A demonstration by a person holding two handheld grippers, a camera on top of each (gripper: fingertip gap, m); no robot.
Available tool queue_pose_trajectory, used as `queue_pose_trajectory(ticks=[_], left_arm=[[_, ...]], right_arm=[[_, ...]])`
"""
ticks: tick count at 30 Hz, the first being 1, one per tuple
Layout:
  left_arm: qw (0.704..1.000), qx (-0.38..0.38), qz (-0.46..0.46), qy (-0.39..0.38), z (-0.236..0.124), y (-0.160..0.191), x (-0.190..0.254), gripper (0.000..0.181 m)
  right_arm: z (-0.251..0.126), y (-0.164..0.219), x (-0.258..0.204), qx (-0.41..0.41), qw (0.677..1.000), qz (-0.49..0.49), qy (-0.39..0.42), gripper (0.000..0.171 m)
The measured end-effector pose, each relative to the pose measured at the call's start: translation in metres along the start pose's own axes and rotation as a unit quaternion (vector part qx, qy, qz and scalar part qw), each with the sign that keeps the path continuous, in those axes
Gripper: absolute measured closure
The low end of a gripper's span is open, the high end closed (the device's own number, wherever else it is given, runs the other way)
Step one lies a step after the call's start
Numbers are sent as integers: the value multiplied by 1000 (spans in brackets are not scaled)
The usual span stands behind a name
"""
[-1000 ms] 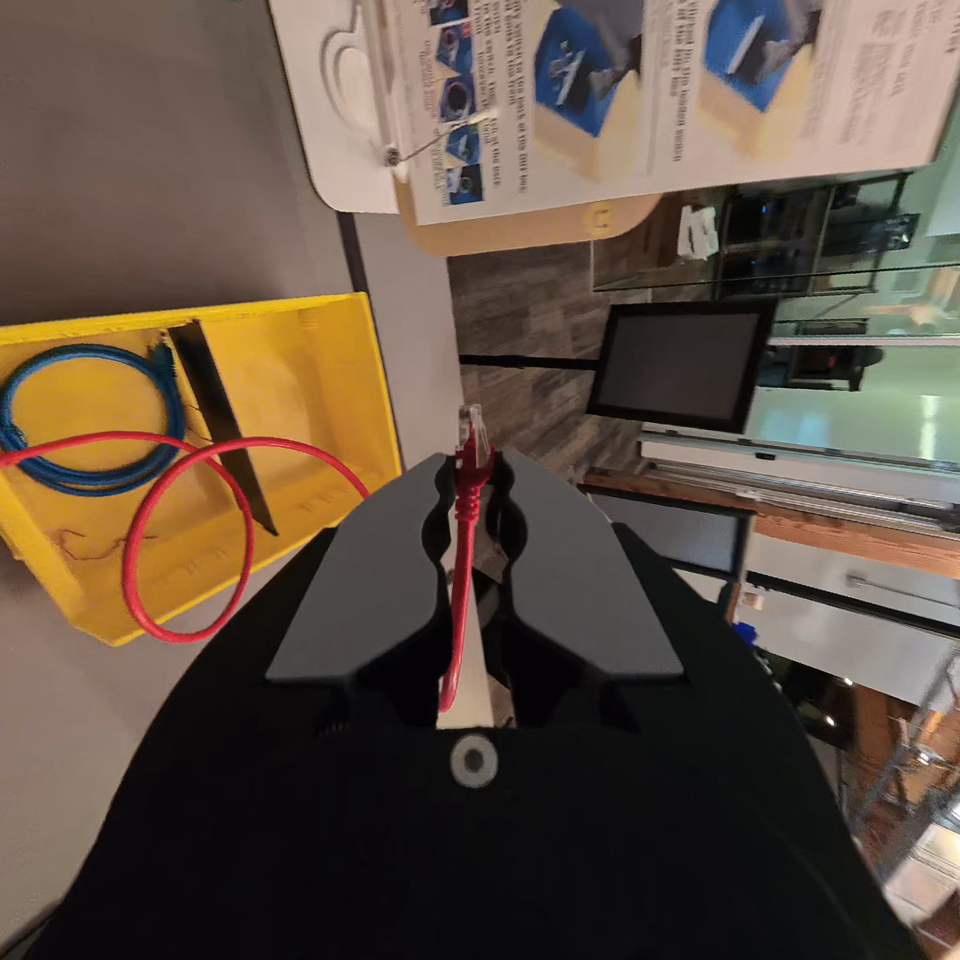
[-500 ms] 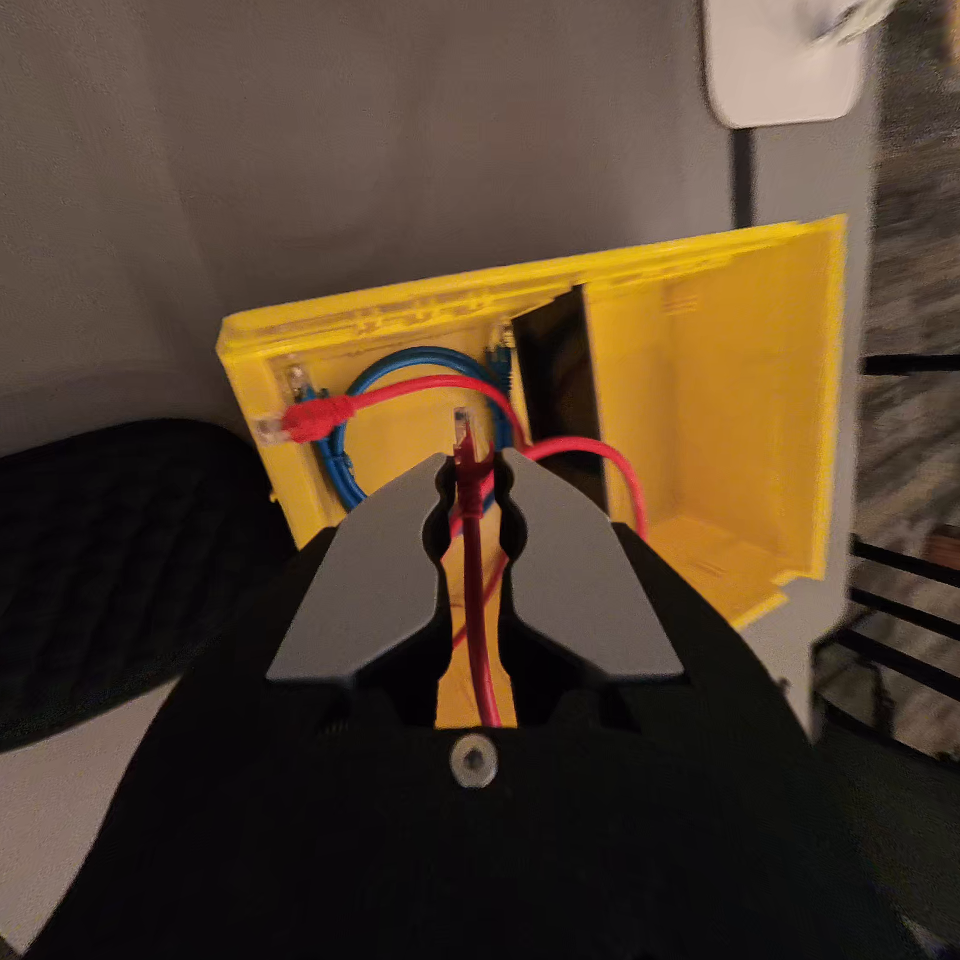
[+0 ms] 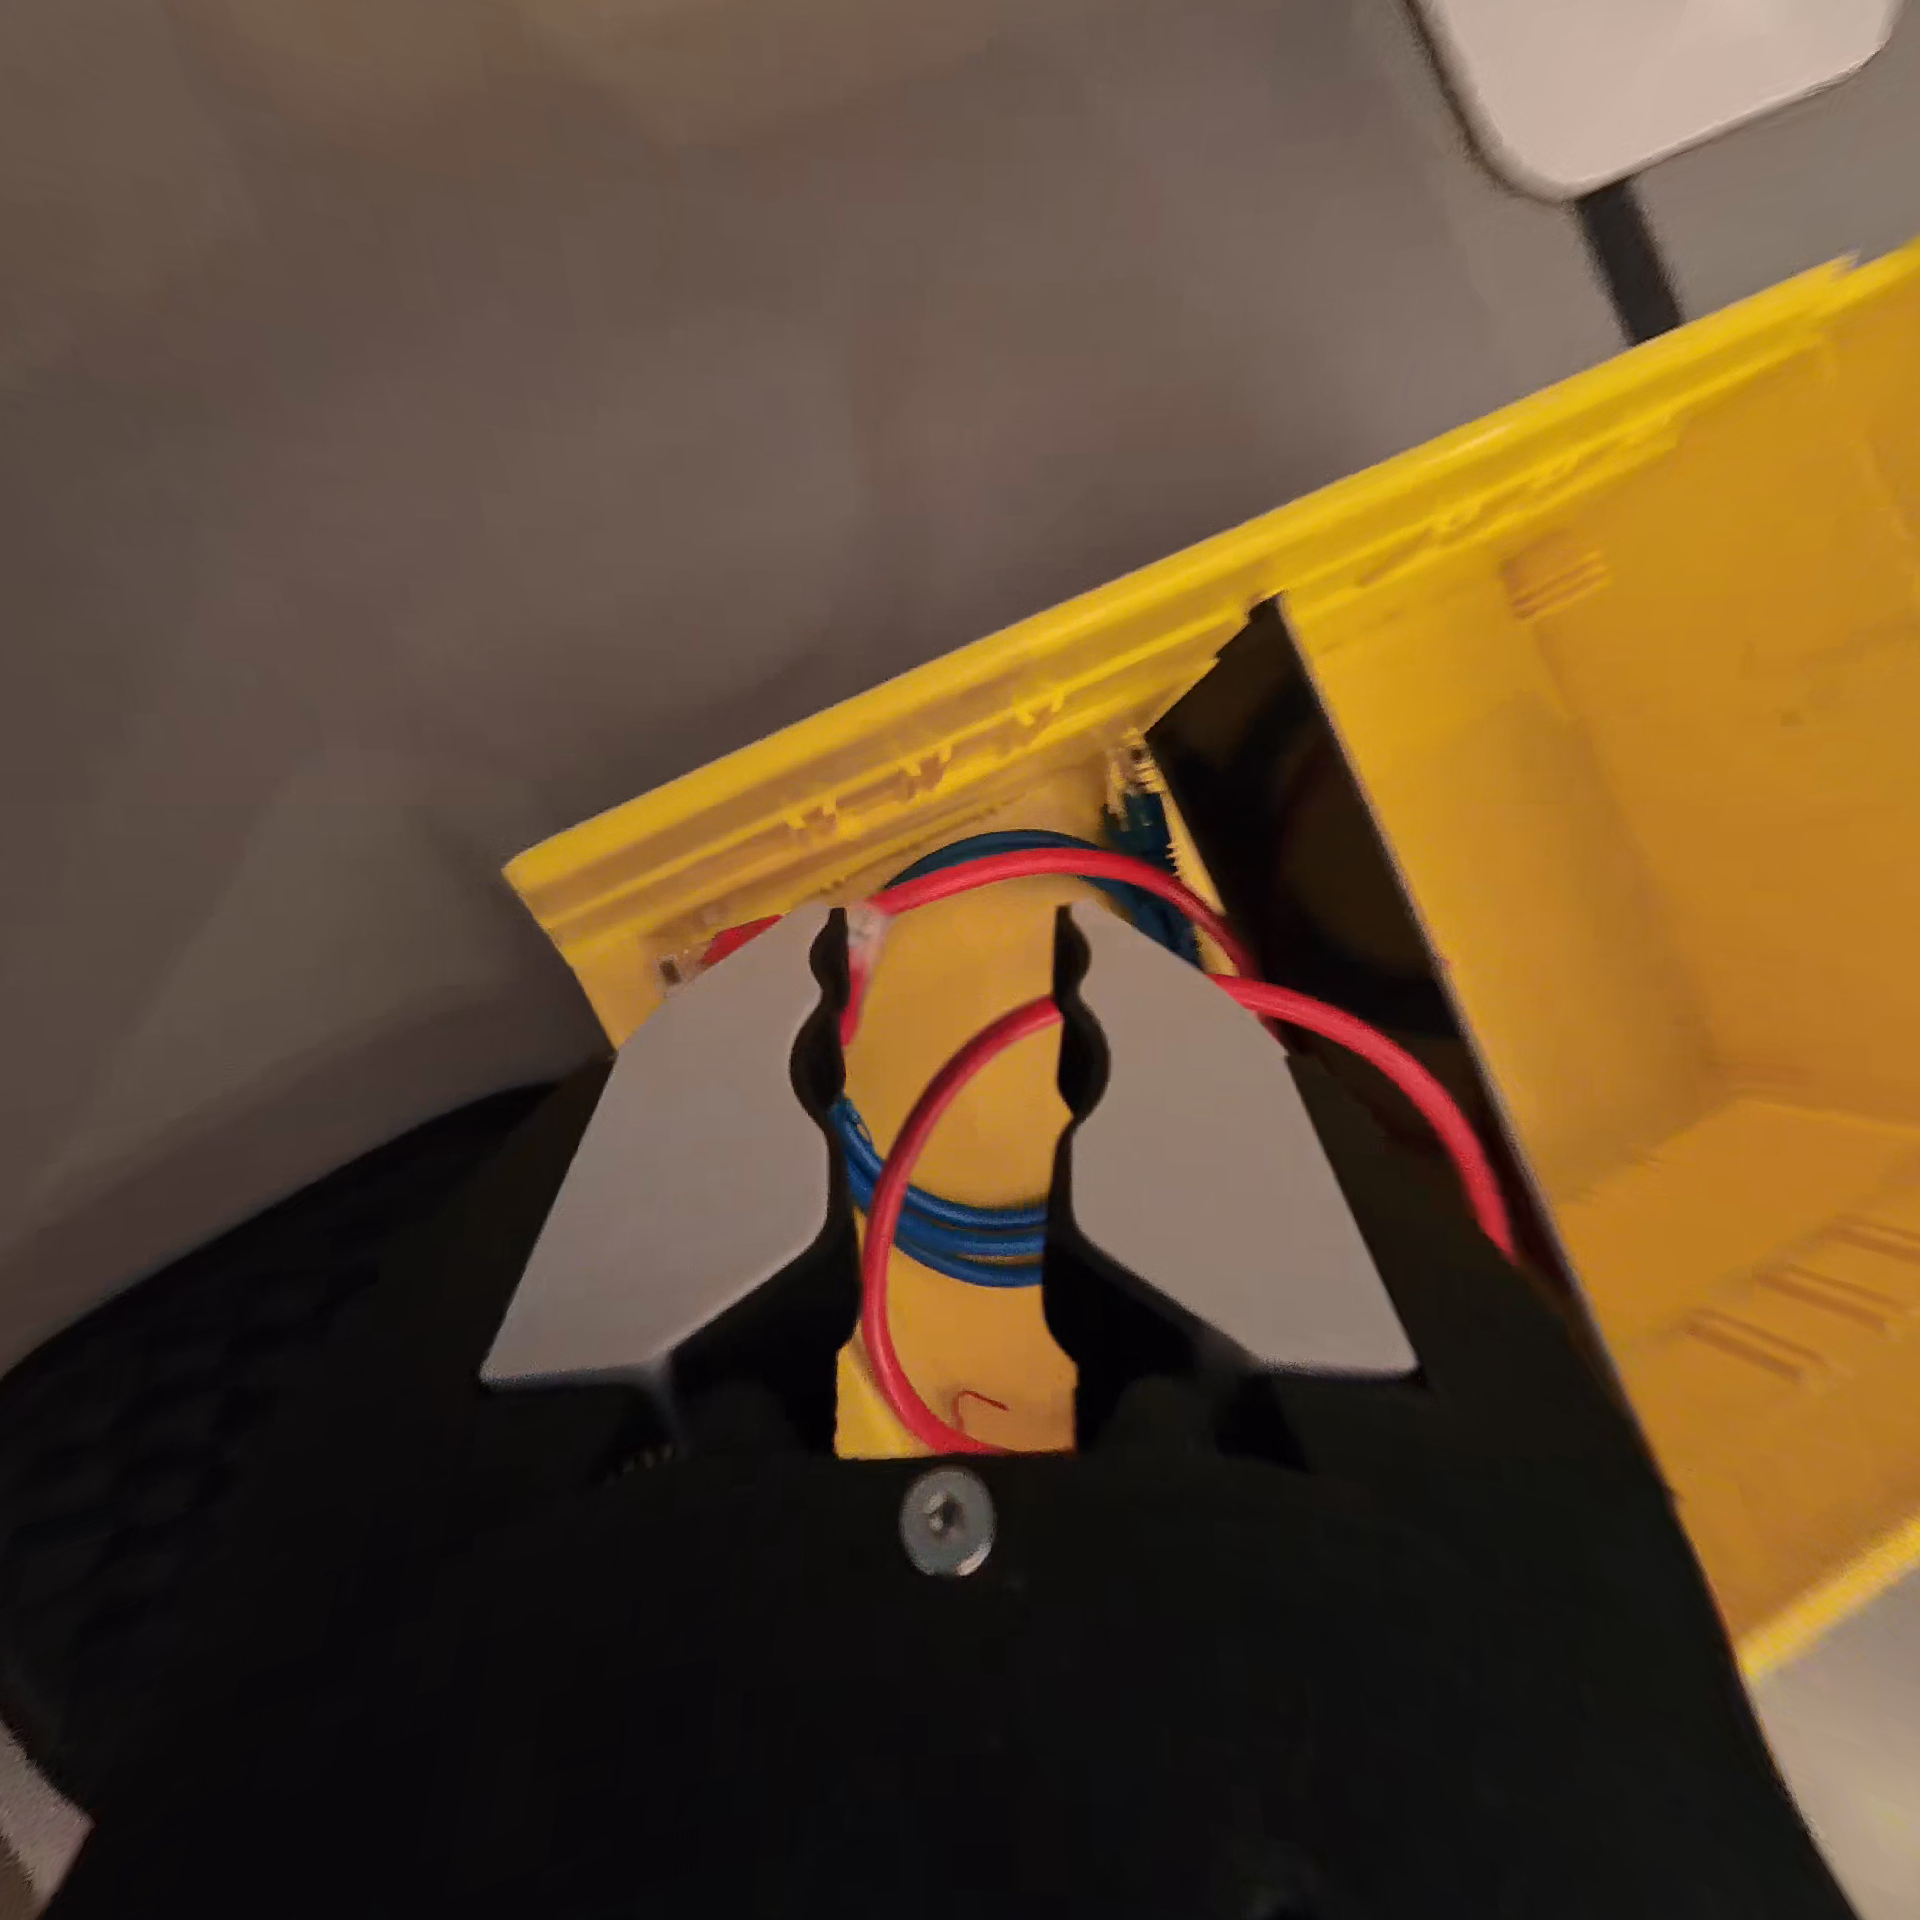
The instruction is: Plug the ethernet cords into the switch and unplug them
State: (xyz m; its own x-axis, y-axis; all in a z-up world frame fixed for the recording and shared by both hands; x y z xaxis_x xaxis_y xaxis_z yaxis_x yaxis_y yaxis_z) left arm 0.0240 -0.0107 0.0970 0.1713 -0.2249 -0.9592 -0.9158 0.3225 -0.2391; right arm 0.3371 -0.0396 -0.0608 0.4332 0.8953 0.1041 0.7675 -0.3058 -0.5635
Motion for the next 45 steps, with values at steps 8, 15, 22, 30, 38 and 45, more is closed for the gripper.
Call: queue_pose_trajectory(ticks=[8, 15, 22, 30, 38, 45], left_arm=[[1000, 29, -8, 0, -5, -7, -2, 151], [997, 76, 15, 31, -13, -33, 13, 151], [995, 86, 28, 39, -16, -43, 18, 151], [994, 97, 31, 33, -18, -50, 19, 151], [993, 106, 27, 32, -21, -53, 18, 151], [993, 115, 28, 28, -23, -56, 17, 151]], right_arm=[[-95, -82, 8, 157, 964, -132, 169, 129], [-81, -208, -88, 295, 804, -424, 295, 143], [-41, -238, -78, 216, 784, -496, 305, 144], [-34, -246, -75, 225, 784, -500, 289, 147], [-38, -246, -78, 251, 787, -495, 270, 150], [-42, -247, -80, 264, 789, -488, 264, 154]])
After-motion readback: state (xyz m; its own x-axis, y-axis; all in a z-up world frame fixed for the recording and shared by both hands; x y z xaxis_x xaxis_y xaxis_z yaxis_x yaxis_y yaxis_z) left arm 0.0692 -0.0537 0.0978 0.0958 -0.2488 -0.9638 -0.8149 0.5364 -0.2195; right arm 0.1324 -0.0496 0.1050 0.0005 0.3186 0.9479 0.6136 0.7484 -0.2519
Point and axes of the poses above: each gripper's, where its closed fingertips meet, z out along the fingers, y out of its underside, x = y × z across the jaws, the point moved 3 cm from there along -z, back along the fingers, and after that the axes turned 2 degrees about -y, right-handed, at the moved point
